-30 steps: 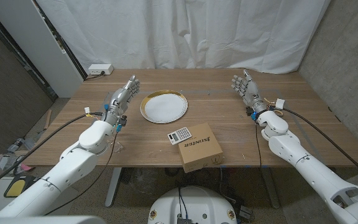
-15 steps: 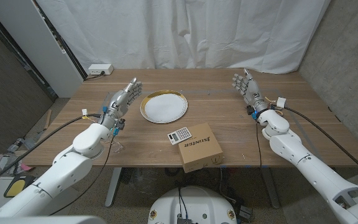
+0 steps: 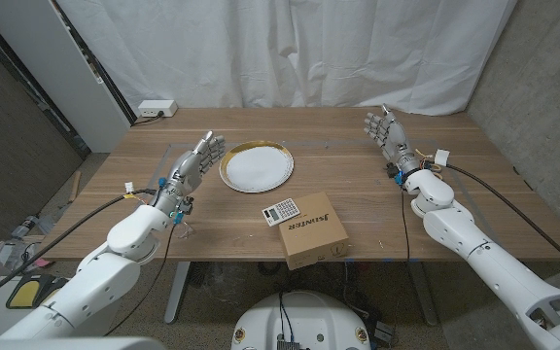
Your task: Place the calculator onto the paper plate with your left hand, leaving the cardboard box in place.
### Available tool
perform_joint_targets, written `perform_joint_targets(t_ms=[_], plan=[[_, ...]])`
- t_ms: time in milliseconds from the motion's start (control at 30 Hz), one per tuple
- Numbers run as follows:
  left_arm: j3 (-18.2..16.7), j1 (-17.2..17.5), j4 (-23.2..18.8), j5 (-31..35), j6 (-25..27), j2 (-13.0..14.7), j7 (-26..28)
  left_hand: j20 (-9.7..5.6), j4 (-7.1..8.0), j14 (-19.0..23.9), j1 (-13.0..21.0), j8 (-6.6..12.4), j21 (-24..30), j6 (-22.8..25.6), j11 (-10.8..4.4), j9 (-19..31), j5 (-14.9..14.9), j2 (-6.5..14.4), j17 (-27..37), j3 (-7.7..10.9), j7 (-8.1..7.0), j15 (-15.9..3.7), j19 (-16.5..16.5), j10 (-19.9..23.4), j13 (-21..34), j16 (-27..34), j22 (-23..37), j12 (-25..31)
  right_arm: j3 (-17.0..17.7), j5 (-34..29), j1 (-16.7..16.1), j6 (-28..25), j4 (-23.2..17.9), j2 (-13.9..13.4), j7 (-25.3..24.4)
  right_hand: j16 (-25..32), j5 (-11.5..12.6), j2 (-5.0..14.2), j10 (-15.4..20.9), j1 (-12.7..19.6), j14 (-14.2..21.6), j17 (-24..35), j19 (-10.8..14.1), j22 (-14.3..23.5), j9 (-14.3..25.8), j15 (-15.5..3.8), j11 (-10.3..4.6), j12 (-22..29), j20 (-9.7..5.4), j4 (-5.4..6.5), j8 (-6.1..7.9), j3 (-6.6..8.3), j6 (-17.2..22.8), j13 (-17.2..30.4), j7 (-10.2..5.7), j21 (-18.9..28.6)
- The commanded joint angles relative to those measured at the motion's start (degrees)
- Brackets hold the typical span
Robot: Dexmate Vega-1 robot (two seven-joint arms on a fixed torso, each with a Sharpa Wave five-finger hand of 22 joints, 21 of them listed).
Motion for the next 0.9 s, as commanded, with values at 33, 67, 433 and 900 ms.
perform_joint_targets(t_ms=[33,67,433,900], plan=[[-0.8,3.9,-1.5,7.2,-2.6,-1.5,5.6,-0.37,-0.48,0.5,1.1,0.3,0.1,0.8,-0.3,0.3,-0.1,-0.1,0.2,0.02,-0.5,-0.55,0.7,0.6,0.2,0.3,0.2,0.1,0.1,-0.4,-0.5,-0.9,-1.8,-0.8,-0.5,0.2,0.1,0.29,0.6,0.4,0.4,0.3,0.5,0.3,0.1,-0.11,-0.12,0.3,0.16,-0.36,0.35,-0.02,0.5,0.3,-0.17,0.3],[-0.7,3.8,-1.4,8.1,-2.8,-1.6,6.0,-0.55,-0.55,0.5,1.2,0.32,0.1,0.9,-0.56,0.3,-0.1,-0.2,0.2,0.01,-0.64,-0.62,0.7,0.8,0.2,0.2,0.2,0.1,0.1,-0.4,-0.6,-0.9,-2.0,-0.9,-0.6,0.2,0.1,0.3,0.6,0.4,0.4,0.3,0.6,0.3,0.1,-0.12,-0.13,0.3,0.14,-0.36,0.35,-0.02,0.5,0.3,-0.17,0.3],[3.5,-1.8,0.6,12.2,-1.0,-2.6,5.5,-0.94,-1.0,1.2,1.9,0.5,0.0,2.3,-1.38,0.3,-0.2,-0.4,0.2,-0.04,-1.27,-1.21,1.1,1.8,0.3,0.2,0.2,0.2,2.6,0.7,-3.4,-1.1,-5.7,-3.0,-2.0,0.2,0.0,0.3,0.8,0.4,0.4,0.3,0.6,0.3,0.1,-0.08,-0.19,0.3,0.15,-0.42,0.33,-0.07,0.5,0.3,-0.16,0.3],[1.7,0.2,0.3,18.3,-3.4,0.8,6.5,-1.58,-1.43,1.6,2.9,0.37,-0.5,2.9,-2.26,0.3,0.0,0.0,0.2,0.22,-1.84,-1.94,0.6,2.4,0.3,0.0,0.1,0.0,2.6,3.5,-3.7,-0.5,-4.4,-1.8,0.5,0.4,0.0,0.34,1.2,0.4,0.8,0.3,0.9,0.3,0.2,-0.3,-0.21,0.5,0.08,-0.52,0.45,-0.1,0.9,0.3,-0.44,0.4]])
